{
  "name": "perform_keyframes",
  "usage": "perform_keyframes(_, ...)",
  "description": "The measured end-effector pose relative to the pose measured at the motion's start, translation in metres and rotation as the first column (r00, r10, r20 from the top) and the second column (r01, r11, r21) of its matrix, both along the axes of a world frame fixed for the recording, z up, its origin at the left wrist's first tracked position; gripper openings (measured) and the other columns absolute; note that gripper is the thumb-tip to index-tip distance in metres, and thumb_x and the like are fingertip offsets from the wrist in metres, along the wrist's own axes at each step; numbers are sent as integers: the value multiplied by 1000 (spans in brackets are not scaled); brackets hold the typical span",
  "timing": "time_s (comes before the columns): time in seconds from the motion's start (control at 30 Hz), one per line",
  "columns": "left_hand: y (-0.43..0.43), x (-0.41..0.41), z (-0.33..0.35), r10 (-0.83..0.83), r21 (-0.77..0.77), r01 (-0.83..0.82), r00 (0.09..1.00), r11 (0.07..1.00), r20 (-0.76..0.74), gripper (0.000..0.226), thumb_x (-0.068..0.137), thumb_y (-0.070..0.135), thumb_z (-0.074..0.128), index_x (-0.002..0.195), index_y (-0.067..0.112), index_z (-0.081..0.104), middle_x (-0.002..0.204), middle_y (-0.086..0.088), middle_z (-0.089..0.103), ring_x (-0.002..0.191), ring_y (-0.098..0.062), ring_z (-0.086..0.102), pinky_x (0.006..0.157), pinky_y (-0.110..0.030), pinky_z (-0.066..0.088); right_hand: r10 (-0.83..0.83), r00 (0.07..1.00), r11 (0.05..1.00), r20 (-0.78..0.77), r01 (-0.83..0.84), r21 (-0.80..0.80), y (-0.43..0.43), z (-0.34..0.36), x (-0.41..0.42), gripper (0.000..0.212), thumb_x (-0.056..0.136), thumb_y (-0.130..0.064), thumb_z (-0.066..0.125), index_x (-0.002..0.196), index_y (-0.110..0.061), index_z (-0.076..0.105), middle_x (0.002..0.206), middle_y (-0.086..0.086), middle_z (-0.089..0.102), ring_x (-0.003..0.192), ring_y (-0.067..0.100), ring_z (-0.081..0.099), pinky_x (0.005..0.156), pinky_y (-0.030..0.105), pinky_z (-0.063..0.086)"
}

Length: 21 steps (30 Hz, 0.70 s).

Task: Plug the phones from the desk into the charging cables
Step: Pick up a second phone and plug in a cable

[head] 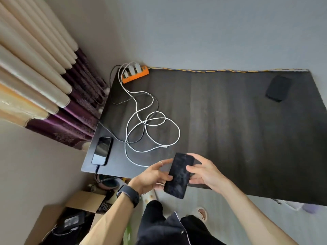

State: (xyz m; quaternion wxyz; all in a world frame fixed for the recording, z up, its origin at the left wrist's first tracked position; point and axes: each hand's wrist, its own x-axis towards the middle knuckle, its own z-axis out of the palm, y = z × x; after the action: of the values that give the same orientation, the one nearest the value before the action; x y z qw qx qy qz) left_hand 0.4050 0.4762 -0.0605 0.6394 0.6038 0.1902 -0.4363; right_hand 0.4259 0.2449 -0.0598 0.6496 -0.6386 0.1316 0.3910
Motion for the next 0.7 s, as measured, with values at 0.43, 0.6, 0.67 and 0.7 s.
perform_keyframes(0.43, 246, -32, -42, 505, 77, -499, 851, 863, -143, 49, 92, -11, 50, 124, 25, 58, 67, -4, 65, 57, -16, 63, 66, -30, 53, 405, 914, 752, 7, -328, -572, 204, -76, 35, 46, 89, -47, 64, 128, -23, 58, 121, -4, 68, 105, 17, 66, 90, 32, 53)
perform_keyframes(0.6, 306, -17, -63, 636, 107, -628, 755, 771, -160, 48, 92, -10, 51, 124, 26, 56, 67, -2, 68, 69, -22, 61, 81, -40, 50, 697, 717, 349, -12, -354, -868, 237, -97, 35, 35, 92, -47, 59, 120, -25, 55, 122, -1, 51, 116, 24, 53, 91, 39, 50)
perform_keyframes(0.67, 318, -14, -64, 657, 108, -649, 734, 753, -172, 49, 91, -10, 53, 123, 27, 56, 72, -4, 70, 74, -24, 62, 83, -41, 49, 812, 580, 177, -63, -347, -921, 244, -102, 28, 23, 99, -39, 51, 114, -22, 54, 121, 0, 53, 114, 24, 52, 88, 39, 51)
perform_keyframes(0.7, 322, -13, -64, 659, 91, -654, 731, 751, -179, 51, 90, -10, 54, 124, 27, 56, 79, -7, 71, 79, -27, 62, 83, -41, 49, 833, 546, 120, -88, -334, -935, 246, -103, 26, 19, 101, -33, 48, 114, -20, 53, 122, 1, 55, 115, 24, 53, 89, 39, 51)
